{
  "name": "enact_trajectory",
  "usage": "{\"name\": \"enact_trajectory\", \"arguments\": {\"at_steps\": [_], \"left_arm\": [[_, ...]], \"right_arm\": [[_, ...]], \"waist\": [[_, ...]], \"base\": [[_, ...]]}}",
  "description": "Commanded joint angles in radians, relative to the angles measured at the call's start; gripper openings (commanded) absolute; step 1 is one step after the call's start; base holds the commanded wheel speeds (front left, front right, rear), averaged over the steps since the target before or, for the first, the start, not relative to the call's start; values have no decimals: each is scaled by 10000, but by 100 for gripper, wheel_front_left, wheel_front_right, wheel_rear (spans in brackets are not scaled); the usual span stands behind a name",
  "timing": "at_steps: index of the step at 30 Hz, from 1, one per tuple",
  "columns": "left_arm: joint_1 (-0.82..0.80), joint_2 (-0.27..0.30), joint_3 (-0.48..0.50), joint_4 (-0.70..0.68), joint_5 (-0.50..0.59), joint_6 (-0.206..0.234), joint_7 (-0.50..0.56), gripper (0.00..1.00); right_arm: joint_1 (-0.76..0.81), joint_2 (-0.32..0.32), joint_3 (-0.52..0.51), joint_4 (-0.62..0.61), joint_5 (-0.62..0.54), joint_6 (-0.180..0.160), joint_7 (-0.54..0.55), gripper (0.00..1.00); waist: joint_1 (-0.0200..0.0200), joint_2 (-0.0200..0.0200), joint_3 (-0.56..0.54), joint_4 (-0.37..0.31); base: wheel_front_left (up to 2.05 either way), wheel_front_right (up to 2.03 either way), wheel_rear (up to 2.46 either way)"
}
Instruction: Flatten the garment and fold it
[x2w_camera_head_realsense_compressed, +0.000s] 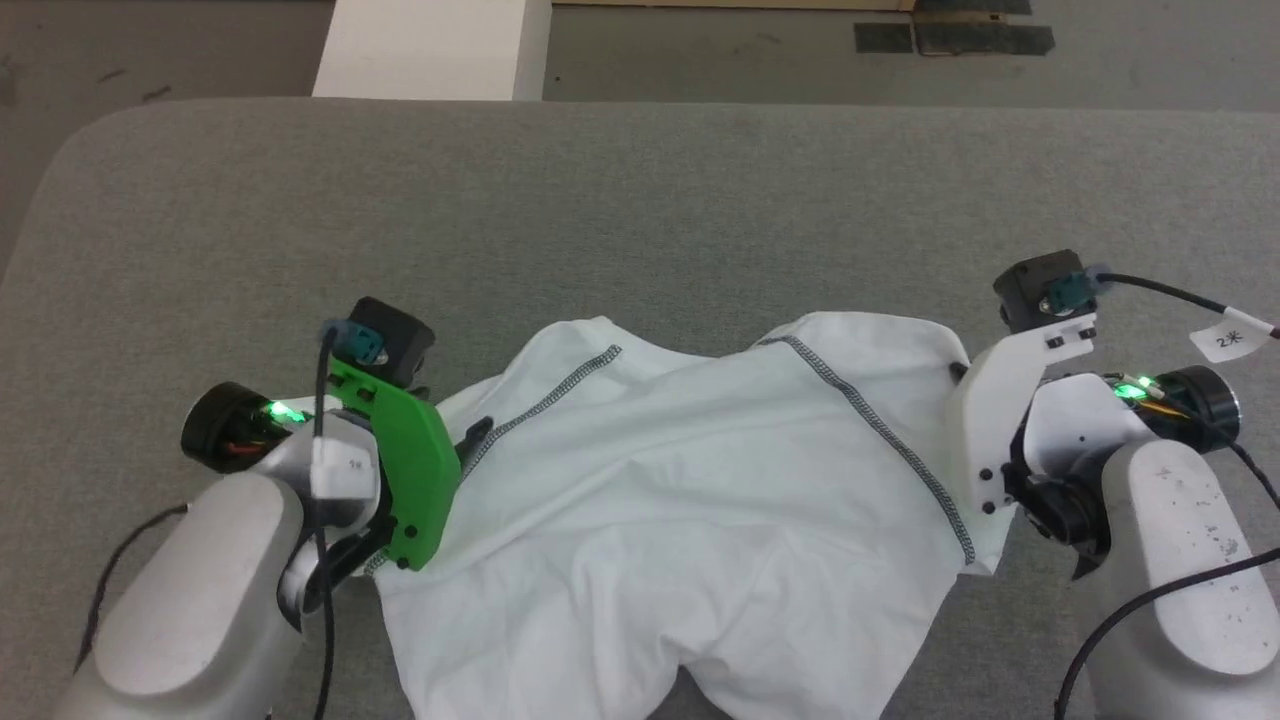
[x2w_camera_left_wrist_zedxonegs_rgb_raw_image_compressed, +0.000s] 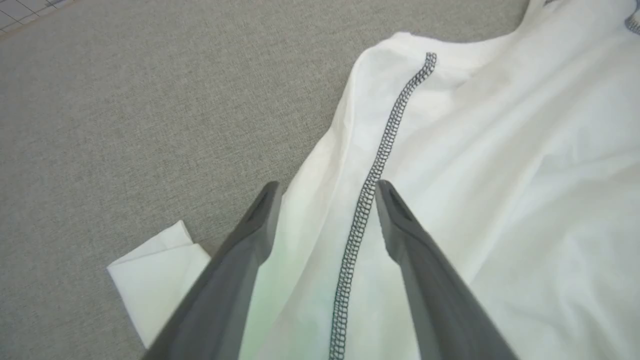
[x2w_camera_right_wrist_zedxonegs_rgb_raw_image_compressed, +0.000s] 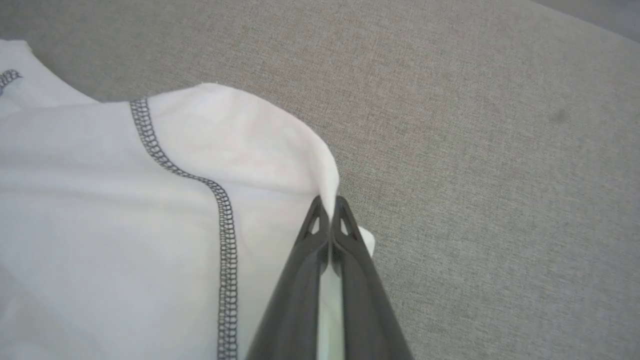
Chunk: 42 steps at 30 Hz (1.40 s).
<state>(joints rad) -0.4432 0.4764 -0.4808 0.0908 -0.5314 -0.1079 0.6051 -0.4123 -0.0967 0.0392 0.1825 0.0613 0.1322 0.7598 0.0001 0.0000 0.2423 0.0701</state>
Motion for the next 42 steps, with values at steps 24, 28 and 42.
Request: {"name": "enact_trajectory", "arguments": {"at_steps": [24, 28, 42], "left_arm": [[-1454, 1, 409, 888, -1246, -78, 144, 0], [-2575, -128, 823, 1029, -1808, -164, -369, 0], [-7847, 245, 1477, 3382, 188, 647, -2568, 0]], "right_arm": [[-511, -45, -149, -790, 720, -15, -42, 0], [-1956, -111, -367, -688, 1355, -15, 315, 0], [-8498, 380, -993, 1987, 1096, -15, -364, 0]], "waist": [[-1, 0, 391, -15], [-1, 0, 509, 26], [-1, 0, 1194, -85]], "base": [[0, 0, 0], [0, 0, 0], [0, 0, 0]]}}
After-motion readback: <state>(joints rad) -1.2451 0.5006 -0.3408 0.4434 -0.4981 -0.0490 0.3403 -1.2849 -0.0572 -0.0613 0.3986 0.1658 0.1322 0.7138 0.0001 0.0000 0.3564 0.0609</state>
